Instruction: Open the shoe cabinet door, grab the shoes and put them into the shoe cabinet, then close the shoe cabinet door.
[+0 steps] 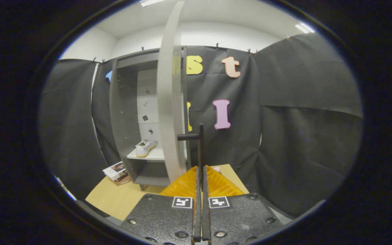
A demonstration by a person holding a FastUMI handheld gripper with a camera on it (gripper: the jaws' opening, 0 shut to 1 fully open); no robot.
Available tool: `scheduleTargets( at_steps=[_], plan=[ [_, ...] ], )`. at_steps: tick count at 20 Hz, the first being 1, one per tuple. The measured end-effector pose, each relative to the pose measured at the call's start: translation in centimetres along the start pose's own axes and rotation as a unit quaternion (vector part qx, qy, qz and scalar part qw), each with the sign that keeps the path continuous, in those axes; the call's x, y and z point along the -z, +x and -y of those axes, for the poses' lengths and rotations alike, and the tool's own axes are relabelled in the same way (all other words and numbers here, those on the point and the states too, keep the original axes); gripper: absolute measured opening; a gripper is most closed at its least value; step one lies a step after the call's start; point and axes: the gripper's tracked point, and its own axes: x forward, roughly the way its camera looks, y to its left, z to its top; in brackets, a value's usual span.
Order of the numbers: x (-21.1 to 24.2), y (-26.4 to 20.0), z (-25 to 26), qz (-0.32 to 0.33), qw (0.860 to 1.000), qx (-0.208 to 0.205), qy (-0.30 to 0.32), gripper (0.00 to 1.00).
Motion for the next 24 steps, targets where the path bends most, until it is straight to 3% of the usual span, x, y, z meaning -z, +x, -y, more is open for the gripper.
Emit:
scheduleTargets(
  at_steps=[3, 5, 12, 18, 20, 24],
  plan=[
    [2.6, -5.5, -1.6, 0.002, 1.0, -0.013, -0.027, 0.18],
    [4.1, -7.3, -3.2, -0.012, 0.999, -0.022, -0.041, 0.36],
    [10.0, -7.6, -11.2, -0.081, 0.995, -0.051, -0.015, 0.86],
    [16.1, -3.6, -17.2, -0.11, 0.993, -0.047, 0.01, 0.94],
    [18.4, -1.7, -18.3, -0.11, 0.993, -0.041, 0.001, 0.94],
    [25.7, 2.8, -21.4, -0.177, 0.982, -0.05, -0.034, 0.94]
  ],
)
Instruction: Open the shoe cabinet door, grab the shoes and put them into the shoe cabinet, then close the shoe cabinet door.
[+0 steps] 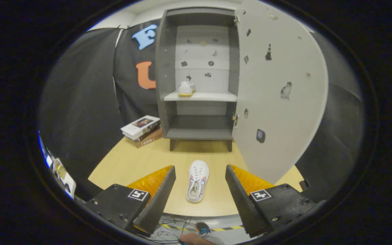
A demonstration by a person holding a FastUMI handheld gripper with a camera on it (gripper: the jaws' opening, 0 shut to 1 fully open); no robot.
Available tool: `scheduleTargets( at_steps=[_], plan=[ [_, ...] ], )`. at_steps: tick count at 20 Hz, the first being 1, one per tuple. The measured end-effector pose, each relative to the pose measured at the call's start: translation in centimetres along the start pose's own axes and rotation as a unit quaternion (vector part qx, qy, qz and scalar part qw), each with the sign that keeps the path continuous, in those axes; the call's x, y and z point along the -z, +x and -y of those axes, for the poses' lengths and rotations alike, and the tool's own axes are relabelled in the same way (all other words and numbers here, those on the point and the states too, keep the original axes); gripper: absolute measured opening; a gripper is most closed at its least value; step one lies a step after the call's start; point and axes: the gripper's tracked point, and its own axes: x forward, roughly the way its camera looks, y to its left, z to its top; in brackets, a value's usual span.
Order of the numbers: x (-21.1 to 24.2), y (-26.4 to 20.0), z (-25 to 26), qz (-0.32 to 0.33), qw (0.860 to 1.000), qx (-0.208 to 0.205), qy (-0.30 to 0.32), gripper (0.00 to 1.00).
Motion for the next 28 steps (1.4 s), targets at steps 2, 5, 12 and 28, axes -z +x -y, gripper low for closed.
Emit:
scheduleTargets(
  at_steps=[2, 5, 12, 28],
  plan=[
    [1.7, 3.1, -1.4, -0.024, 1.0, -0.011, 0.009, 0.94],
    [4.1, 8.2, -2.8, -0.065, 0.997, -0.026, 0.02, 0.94],
    [10.1, 17.1, -3.4, -0.177, 0.979, -0.048, 0.086, 0.89],
    [14.0, 24.0, -2.1, -0.096, 0.995, 0.018, -0.018, 0.25]
  ],
)
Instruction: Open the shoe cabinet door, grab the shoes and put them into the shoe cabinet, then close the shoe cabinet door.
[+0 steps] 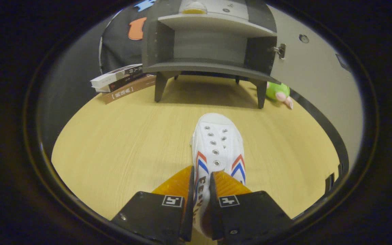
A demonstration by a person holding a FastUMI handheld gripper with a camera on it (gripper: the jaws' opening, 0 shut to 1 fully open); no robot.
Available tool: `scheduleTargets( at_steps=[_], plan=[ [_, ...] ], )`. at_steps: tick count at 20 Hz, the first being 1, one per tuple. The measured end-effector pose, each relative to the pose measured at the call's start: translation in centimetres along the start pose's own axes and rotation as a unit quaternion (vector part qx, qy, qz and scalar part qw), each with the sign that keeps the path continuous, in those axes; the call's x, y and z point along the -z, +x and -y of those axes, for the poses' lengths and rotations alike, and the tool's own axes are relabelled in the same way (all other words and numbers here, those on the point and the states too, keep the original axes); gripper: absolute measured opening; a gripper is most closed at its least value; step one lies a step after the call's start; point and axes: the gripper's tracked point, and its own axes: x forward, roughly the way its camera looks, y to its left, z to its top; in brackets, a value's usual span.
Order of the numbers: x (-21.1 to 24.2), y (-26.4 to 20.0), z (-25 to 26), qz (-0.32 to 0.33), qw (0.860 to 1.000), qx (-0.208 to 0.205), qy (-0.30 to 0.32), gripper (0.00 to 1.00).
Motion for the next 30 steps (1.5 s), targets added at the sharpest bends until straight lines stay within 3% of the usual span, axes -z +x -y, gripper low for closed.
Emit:
scheduleTargets(
  at_steps=[1, 2, 4, 11, 14, 22, 30],
  plan=[
    [0.2, 0.1, -0.1, -0.005, 1.0, -0.012, -0.003, 0.21],
    [0.0, -0.1, 0.0, -0.006, 1.0, -0.021, -0.006, 0.09],
    [-0.2, -0.3, -0.4, -0.01, 0.999, -0.037, 0.01, 0.06],
    [-2.3, -1.4, 0.0, -0.003, 0.998, -0.032, 0.048, 0.04],
    [-4.4, -4.0, 1.1, 0.01, 0.998, -0.028, 0.05, 0.04],
    [-12.7, -13.2, 4.1, 0.063, 0.997, -0.033, 0.011, 0.04],
    [-26.3, -19.4, 3.8, 0.135, 0.99, -0.044, -0.007, 0.04]
  ],
)
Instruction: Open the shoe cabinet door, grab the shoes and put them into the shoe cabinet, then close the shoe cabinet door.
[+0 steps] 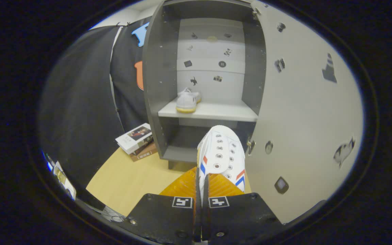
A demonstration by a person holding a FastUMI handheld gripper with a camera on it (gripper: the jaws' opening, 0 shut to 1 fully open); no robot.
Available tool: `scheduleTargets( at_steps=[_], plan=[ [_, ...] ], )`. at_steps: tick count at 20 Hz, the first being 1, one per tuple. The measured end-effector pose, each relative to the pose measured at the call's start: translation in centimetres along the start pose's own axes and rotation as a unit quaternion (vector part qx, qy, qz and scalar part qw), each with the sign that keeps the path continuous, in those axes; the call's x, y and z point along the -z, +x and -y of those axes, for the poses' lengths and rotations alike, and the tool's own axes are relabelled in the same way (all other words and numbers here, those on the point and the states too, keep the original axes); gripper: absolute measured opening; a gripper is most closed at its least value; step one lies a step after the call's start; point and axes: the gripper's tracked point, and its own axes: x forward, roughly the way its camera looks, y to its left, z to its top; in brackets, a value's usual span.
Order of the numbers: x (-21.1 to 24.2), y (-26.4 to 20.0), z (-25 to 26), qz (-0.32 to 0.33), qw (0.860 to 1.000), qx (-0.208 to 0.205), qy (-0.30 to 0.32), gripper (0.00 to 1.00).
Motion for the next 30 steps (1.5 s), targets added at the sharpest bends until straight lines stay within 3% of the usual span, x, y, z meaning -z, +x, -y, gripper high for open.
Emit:
scheduleTargets(
  at_steps=[7, 15, 24, 30],
  plan=[
    [-11.0, 3.8, 0.1, 0.056, 0.998, -0.003, 0.0, 0.04],
    [-19.2, 13.2, 2.0, 0.074, 0.997, 0.022, -0.004, 0.04],
    [-19.3, 24.8, 6.5, 0.032, 0.999, 0.034, -0.016, 0.04],
    [-16.6, 28.5, 7.5, -0.002, 0.999, 0.044, 0.007, 0.04]
  ],
)
